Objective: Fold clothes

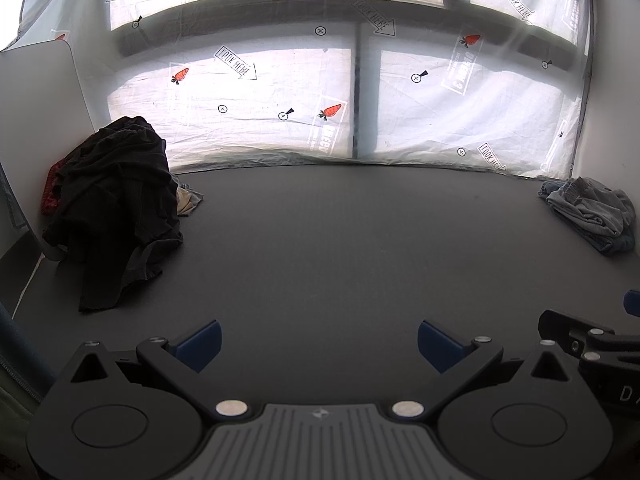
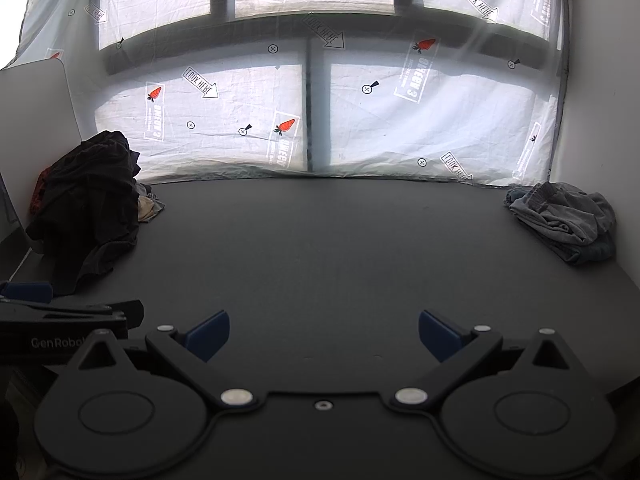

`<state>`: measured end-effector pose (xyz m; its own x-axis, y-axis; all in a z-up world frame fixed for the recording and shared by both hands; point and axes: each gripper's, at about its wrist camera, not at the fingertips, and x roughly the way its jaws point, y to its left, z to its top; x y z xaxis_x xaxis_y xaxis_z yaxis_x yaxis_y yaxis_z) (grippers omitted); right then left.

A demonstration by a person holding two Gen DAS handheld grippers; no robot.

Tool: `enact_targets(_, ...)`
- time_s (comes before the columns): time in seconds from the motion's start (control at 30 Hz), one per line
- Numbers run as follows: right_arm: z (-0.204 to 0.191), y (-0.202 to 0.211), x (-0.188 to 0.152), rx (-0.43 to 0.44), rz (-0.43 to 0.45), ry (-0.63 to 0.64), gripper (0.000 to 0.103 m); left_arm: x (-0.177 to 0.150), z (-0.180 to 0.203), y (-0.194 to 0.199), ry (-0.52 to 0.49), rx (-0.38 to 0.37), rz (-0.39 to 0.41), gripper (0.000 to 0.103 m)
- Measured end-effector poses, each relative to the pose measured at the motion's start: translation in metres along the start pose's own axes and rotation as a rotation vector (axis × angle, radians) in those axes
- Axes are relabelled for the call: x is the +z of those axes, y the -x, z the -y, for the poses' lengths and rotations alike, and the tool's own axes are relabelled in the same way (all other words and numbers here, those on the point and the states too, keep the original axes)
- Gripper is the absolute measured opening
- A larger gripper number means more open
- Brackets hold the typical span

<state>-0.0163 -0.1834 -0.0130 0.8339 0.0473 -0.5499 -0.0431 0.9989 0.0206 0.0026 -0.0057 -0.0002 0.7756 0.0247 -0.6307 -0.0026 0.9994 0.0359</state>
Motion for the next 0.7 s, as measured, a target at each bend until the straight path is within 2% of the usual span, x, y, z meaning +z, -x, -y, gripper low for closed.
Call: enact_targets(0.7, -0.0048, -0.0046, -0.0009, 0.002, -0.013, -0.011, 0.102, -0.0038, 0.0007, -0.0035, -0.007, -0.001, -0.014, 0.103)
